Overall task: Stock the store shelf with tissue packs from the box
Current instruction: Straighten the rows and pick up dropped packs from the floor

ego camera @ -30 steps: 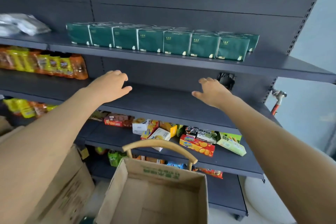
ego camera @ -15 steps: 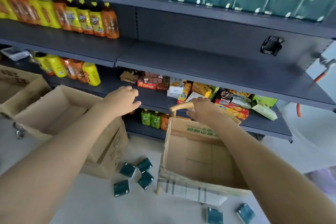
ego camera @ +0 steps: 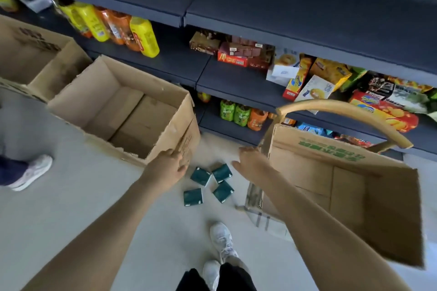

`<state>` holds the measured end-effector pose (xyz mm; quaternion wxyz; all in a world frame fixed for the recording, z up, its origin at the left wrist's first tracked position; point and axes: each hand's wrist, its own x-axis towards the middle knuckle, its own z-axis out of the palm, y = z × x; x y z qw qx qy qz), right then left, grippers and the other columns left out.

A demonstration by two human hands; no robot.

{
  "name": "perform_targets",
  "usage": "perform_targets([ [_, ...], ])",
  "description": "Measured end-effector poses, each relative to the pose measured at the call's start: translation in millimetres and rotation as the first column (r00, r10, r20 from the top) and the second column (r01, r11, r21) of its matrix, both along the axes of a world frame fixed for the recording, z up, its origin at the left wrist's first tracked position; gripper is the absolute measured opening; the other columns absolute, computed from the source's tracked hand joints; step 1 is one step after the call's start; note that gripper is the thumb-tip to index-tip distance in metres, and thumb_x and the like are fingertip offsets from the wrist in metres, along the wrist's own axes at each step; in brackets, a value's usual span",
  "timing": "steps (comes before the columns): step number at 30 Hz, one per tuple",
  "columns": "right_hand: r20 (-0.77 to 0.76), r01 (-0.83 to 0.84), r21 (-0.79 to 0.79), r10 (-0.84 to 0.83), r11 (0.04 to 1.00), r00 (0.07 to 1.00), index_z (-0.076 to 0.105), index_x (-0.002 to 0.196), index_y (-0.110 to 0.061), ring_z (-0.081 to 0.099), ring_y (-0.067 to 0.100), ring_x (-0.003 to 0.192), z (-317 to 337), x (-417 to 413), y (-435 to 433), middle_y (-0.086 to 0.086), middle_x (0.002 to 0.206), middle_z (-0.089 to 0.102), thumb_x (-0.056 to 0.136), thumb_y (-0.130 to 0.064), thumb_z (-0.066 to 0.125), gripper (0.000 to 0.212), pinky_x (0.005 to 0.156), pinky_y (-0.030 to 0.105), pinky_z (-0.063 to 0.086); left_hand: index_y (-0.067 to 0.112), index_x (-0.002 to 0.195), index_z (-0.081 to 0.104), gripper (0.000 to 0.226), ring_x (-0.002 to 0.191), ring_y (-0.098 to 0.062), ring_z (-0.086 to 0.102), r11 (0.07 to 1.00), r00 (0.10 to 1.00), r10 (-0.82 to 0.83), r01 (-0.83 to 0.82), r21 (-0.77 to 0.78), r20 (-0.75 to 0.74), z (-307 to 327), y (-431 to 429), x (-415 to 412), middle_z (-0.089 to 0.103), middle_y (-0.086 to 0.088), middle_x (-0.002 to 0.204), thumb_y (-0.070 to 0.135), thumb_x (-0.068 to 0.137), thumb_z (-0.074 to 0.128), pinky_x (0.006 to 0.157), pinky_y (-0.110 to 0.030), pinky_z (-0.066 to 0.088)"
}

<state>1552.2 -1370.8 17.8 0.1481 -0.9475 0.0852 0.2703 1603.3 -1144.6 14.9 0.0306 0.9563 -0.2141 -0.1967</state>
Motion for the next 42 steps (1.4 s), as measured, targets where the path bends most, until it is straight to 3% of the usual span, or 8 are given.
perform_targets([
  [10, -0.19, -0.054, -0.02, 0.05, 0.998, 0.981, 0.043, 0.13, -0.004, 0.046, 0.028, 0.118, -142, 17, 69, 0.014, 0.128, 0.049, 0.097, -0.028, 0.04, 0.041, 0.094, 0.036, 0.041, 0.006, 0.122, 0.053, 0.039, 0.114, -0.021, 0.053, 0.985, 0.96, 0.174, -0.169, 0.043, -0.217, -140, 62, 5, 0.057, -0.009, 0.123, 0.035, 0.096, 0.044, 0.09, -0.027, 0.043],
  [21, -0.261, 0.228, -0.14, -0.258, 0.963, 0.93, 0.046, 0.125, -0.006, 0.05, 0.026, 0.116, -388, -6, 96, 0.011, 0.123, 0.051, 0.095, -0.028, 0.046, 0.037, 0.092, 0.036, 0.044, 0.003, 0.122, 0.054, 0.042, 0.113, -0.021, 0.054, 0.971, 0.9, 0.226, -0.24, 0.009, -0.371, -396, 93, 12, 0.058, -0.011, 0.122, 0.034, 0.095, 0.05, 0.088, -0.024, 0.042],
  [25, -0.286, 0.339, -0.125, -0.36, 0.933, 0.888, 0.05, 0.119, -0.003, 0.053, 0.029, 0.112, -472, -29, 90, 0.014, 0.117, 0.056, 0.094, -0.032, 0.051, 0.038, 0.087, 0.035, 0.046, -0.003, 0.107, 0.058, 0.037, 0.102, -0.027, 0.057, 0.926, 0.835, 0.342, -0.377, 0.005, -0.431, -483, 101, 6, 0.062, -0.016, 0.108, 0.031, 0.095, 0.05, 0.071, -0.022, 0.033],
  [29, -0.267, 0.505, -0.023, -0.492, 0.863, 0.829, 0.044, 0.131, -0.003, 0.05, 0.03, 0.119, -554, -31, 81, 0.016, 0.127, 0.053, 0.095, -0.033, 0.051, 0.047, 0.095, 0.035, 0.042, -0.004, 0.108, 0.059, 0.035, 0.103, -0.028, 0.058, 0.843, 0.759, 0.443, -0.533, -0.066, -0.477, -563, 97, 0, 0.064, -0.016, 0.108, 0.028, 0.095, 0.051, 0.073, -0.023, 0.033],
  [33, -0.162, 0.655, 0.078, -0.639, 0.751, 0.752, 0.041, 0.137, -0.005, 0.048, 0.028, 0.122, -621, -21, 68, 0.014, 0.135, 0.049, 0.093, -0.03, 0.056, 0.052, 0.093, 0.03, 0.041, -0.006, 0.104, 0.061, 0.046, 0.099, -0.031, 0.062, 0.676, 0.617, 0.584, -0.729, -0.105, -0.527, -651, 94, -7, 0.067, -0.018, 0.103, 0.037, 0.094, 0.05, 0.076, -0.031, 0.043],
  [36, -0.078, 0.716, 0.111, -0.713, 0.689, 0.697, 0.039, 0.14, -0.007, 0.044, 0.027, 0.125, -662, -18, 58, 0.012, 0.14, 0.043, 0.091, -0.028, 0.059, 0.056, 0.097, 0.031, 0.038, -0.006, 0.08, 0.06, 0.045, 0.076, -0.025, 0.063, 0.568, 0.578, 0.646, -0.8, -0.192, -0.499, -692, 86, -15, 0.066, -0.019, 0.079, 0.037, 0.092, 0.054, 0.06, -0.026, 0.041],
  [39, 0.04, 0.735, 0.155, -0.748, 0.659, 0.662, 0.04, 0.139, -0.008, 0.043, 0.028, 0.125, -693, -18, 48, 0.011, 0.139, 0.04, 0.088, -0.024, 0.064, 0.058, 0.102, 0.034, 0.037, 0.009, 0.054, 0.041, 0.044, 0.043, -0.008, 0.039, 0.473, 0.561, 0.695, -0.828, -0.302, -0.45, -713, 80, -20, 0.044, -0.002, 0.049, 0.033, 0.085, 0.063, 0.044, -0.014, 0.029],
  [42, 0.136, 0.72, 0.177, -0.741, 0.671, 0.657, 0.034, 0.143, -0.011, 0.037, 0.027, 0.127, -710, -14, 39, 0.011, 0.138, 0.035, 0.084, -0.025, 0.07, 0.07, 0.106, 0.034, 0.032, -0.001, 0.078, 0.062, 0.035, 0.06, -0.009, 0.058, 0.412, 0.516, 0.722, -0.856, -0.314, -0.46, -730, 77, -23, 0.064, -0.008, 0.072, 0.033, 0.079, 0.072, 0.044, -0.005, 0.037],
])
